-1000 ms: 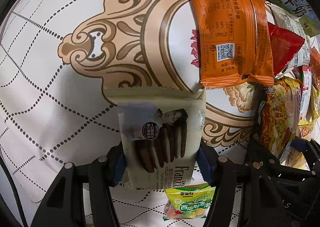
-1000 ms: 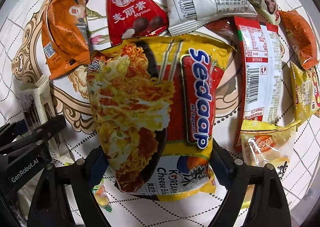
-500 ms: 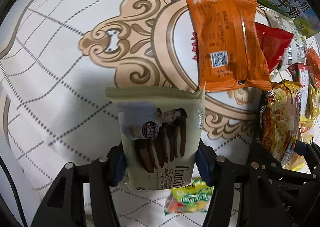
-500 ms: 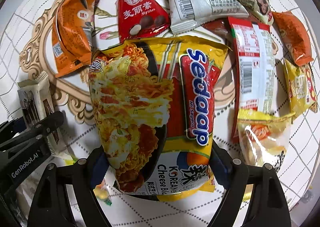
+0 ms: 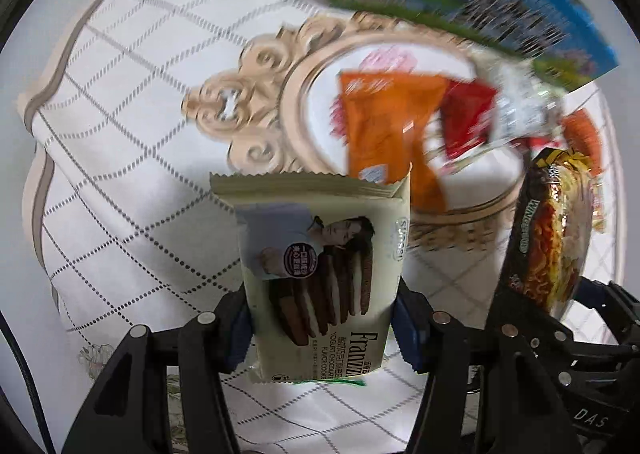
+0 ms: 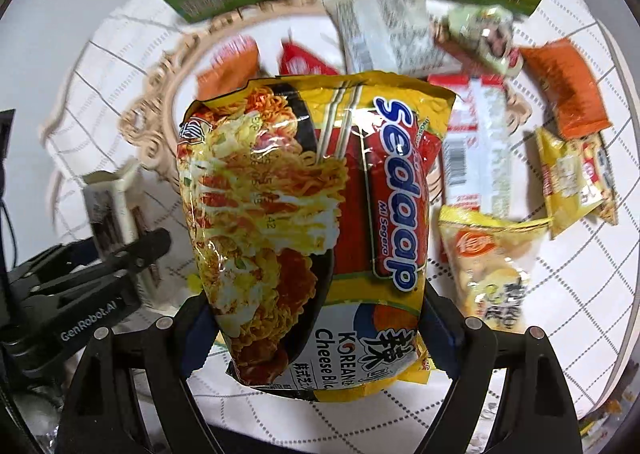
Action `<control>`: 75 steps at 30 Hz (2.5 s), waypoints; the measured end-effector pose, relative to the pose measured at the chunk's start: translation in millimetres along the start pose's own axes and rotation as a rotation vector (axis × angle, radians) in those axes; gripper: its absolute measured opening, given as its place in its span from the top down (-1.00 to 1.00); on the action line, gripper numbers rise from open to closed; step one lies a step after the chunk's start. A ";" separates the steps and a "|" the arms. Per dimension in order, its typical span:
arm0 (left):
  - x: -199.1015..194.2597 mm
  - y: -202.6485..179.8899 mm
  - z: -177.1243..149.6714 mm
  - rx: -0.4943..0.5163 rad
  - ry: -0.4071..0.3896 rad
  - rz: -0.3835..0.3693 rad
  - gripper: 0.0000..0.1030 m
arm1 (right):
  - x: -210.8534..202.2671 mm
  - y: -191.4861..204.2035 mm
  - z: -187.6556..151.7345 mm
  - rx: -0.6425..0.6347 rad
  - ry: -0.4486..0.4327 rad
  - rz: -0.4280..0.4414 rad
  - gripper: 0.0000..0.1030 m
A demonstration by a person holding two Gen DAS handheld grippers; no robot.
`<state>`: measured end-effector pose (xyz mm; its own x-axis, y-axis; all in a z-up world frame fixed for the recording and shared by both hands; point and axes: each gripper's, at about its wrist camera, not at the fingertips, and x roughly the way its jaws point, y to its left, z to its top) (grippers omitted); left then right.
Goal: Organize snacks
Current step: 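Carry both packs into the cardboard box and open both tools, then withdraw both tools from the box back toward the snacks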
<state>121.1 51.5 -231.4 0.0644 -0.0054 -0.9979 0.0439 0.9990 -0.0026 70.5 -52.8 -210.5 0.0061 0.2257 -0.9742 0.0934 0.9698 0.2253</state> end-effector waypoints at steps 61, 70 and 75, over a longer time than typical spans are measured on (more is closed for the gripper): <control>-20.5 -107.7 361.8 0.029 -0.012 -0.094 -0.74 | -82.5 -158.5 343.7 0.013 0.009 -0.097 -0.89; -98.2 -102.3 307.9 0.055 -0.200 -0.078 -0.74 | -168.2 -142.9 288.8 -0.035 -0.142 -0.113 -0.89; -139.7 -97.5 289.4 0.065 -0.264 -0.094 -0.74 | -191.8 -105.2 267.1 -0.047 -0.202 -0.110 -0.89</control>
<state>396.4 -57.8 -73.2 0.3136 -0.1173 -0.9423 0.1256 0.9887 -0.0813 325.4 -222.8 -51.4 0.1981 0.0995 -0.9751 0.0585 0.9919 0.1131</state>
